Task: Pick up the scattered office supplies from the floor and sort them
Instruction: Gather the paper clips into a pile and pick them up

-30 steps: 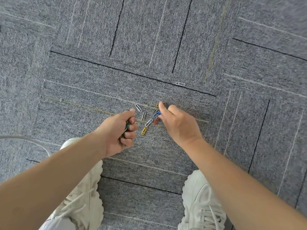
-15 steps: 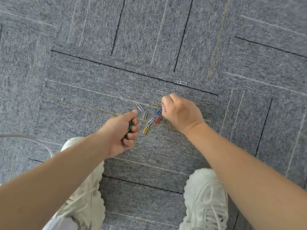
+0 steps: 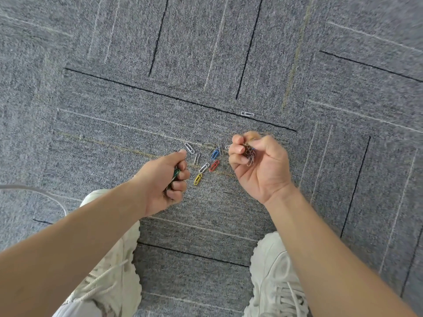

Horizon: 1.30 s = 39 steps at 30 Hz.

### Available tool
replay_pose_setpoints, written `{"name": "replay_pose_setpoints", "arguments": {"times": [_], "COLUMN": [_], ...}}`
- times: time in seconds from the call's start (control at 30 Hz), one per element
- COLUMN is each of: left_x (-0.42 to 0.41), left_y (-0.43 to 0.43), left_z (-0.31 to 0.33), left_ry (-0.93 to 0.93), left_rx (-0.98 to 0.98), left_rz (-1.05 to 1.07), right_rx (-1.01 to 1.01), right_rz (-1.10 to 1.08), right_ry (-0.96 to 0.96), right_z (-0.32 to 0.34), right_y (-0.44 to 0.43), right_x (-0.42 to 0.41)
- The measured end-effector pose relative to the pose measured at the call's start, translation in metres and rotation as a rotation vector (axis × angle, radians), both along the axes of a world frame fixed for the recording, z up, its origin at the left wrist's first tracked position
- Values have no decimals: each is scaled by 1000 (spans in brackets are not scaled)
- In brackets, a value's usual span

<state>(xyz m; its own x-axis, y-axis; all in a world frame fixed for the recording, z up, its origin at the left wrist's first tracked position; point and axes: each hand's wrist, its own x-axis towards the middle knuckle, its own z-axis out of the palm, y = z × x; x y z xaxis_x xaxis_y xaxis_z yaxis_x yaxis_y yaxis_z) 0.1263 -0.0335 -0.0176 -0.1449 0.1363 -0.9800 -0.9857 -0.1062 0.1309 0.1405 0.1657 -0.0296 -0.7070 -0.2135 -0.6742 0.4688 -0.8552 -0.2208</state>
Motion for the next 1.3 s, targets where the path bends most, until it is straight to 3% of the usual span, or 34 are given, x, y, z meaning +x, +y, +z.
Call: {"name": "replay_pose_setpoints", "arguments": {"times": [0.23, 0.43, 0.63, 0.8, 1.1, 1.2, 1.3], "left_x": [0, -1, -5, -15, -8, -8, -7], "left_y": [0, -2, -1, 5, -9, -8, -5], "left_z": [1, -1, 2, 8, -3, -4, -5], "left_ry": [-5, -13, -42, -7, 19, 12, 29], "left_rx": [5, 21, 75, 190, 122, 106, 121], "left_rz": [-2, 14, 186, 342, 171, 219, 307], "right_rx": [173, 118, 153, 80, 116, 141, 223], "right_rz": [19, 52, -86, -143, -42, -65, -91], "right_ry": [26, 92, -171, -267, -513, -484, -329], "right_z": [5, 8, 12, 16, 5, 10, 24], "right_y": [1, 5, -4, -11, -17, -26, -36], "right_x": [-7, -7, -10, -3, 5, 4, -3]}}
